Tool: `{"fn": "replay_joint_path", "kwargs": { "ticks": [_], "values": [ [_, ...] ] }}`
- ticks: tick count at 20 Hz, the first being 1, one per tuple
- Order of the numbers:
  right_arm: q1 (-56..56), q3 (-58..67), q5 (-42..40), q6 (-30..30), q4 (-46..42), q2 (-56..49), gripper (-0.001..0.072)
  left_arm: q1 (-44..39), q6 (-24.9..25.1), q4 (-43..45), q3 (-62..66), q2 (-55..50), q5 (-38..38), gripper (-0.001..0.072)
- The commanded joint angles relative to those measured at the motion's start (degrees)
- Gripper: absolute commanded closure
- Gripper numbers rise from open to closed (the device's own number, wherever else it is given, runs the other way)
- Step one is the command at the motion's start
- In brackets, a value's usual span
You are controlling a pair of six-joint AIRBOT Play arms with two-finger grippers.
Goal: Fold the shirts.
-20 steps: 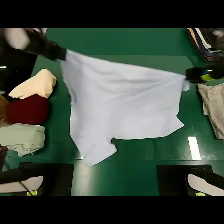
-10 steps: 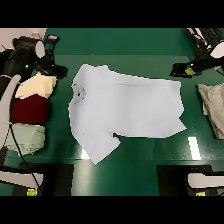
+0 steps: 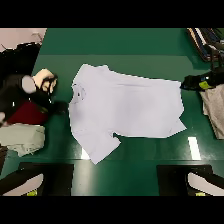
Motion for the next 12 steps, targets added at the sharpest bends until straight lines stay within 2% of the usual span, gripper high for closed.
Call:
{"fn": "replay_joint_path", "kwargs": {
  "ticks": [1, 5, 9, 12],
  "values": [
    [-0.8, -6.3, 0.2, -0.2, 0.0, 6.9, 0.0351, 0.1, 0.0, -11.2, -13.9, 7.5, 5.0, 0.0207],
    [-0.8, -8.0, 0.3, -0.2, 0.0, 11.1, 0.0351, 0.1, 0.1, -17.1, -21.4, 8.2, 9.0, 0.0208],
    [-0.8, -8.0, 0.7, -0.2, 0.0, 13.1, 0.0351, 0.1, 0.1, -18.8, -22.2, 8.2, 15.0, 0.0208],
    [-0.8, -8.2, 3.3, -0.2, -0.1, 13.4, 0.0351, 0.1, 0.8, -19.9, -22.2, 8.2, 16.1, 0.0209]
  ]
}}
